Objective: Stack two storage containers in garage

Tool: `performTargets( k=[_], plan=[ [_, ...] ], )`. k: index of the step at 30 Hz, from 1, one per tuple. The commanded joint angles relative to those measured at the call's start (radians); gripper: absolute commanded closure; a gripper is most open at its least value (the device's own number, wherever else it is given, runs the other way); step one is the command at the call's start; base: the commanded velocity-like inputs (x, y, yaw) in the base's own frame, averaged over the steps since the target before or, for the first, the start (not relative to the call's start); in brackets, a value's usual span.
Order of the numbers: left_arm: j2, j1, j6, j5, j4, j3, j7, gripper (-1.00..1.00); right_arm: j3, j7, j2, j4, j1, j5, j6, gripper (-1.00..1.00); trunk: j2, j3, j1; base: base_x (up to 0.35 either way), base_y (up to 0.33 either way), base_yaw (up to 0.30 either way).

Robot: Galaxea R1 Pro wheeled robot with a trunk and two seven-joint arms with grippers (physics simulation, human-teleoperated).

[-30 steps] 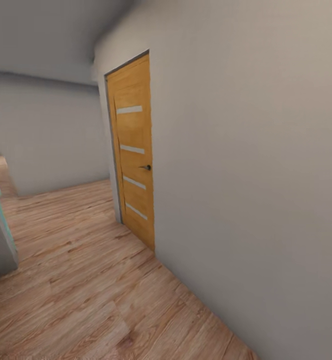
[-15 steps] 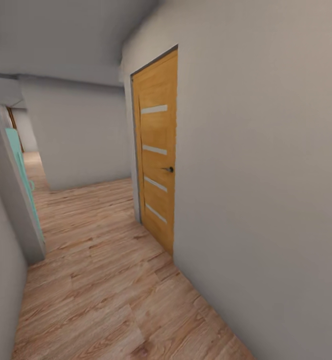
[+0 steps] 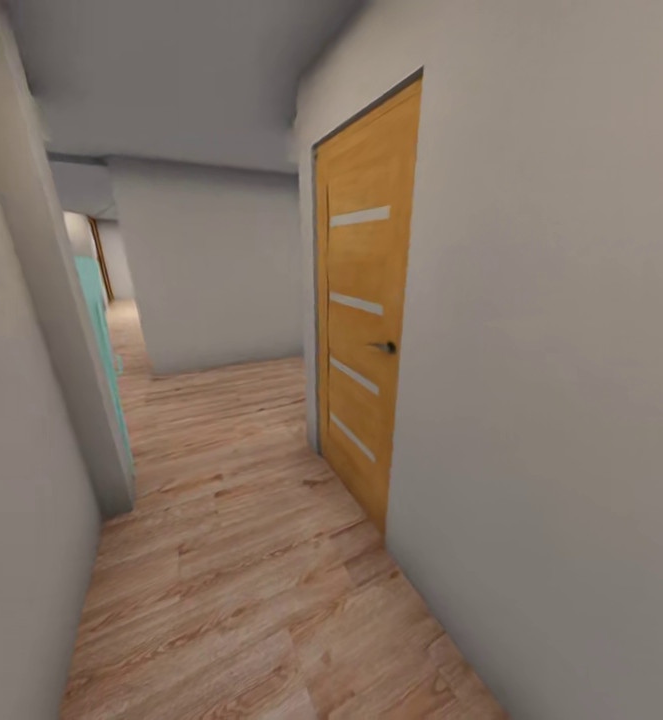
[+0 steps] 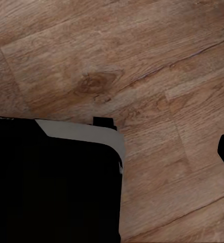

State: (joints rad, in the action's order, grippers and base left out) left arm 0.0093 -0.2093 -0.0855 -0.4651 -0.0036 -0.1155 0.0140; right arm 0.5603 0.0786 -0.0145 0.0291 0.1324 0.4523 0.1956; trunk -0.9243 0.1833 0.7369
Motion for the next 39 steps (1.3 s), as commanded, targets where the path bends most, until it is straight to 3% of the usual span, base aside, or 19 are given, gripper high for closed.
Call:
performTargets(
  k=[1,39],
  plan=[
    [0.0,-0.001,-0.003,-0.007,0.001,-0.009,0.001,-1.0,0.007,0.001,-0.001,0.003,0.001,0.008,0.005,-1.0,-0.001,0.001,0.001,0.314,0.0,0.277],
    [-0.001,-0.001,-0.002,-0.007,0.001,-0.009,0.002,-1.0,0.002,0.001,0.002,0.003,0.002,0.018,0.011,-1.0,-0.001,0.001,0.001,0.315,0.0,0.277]
  ],
)
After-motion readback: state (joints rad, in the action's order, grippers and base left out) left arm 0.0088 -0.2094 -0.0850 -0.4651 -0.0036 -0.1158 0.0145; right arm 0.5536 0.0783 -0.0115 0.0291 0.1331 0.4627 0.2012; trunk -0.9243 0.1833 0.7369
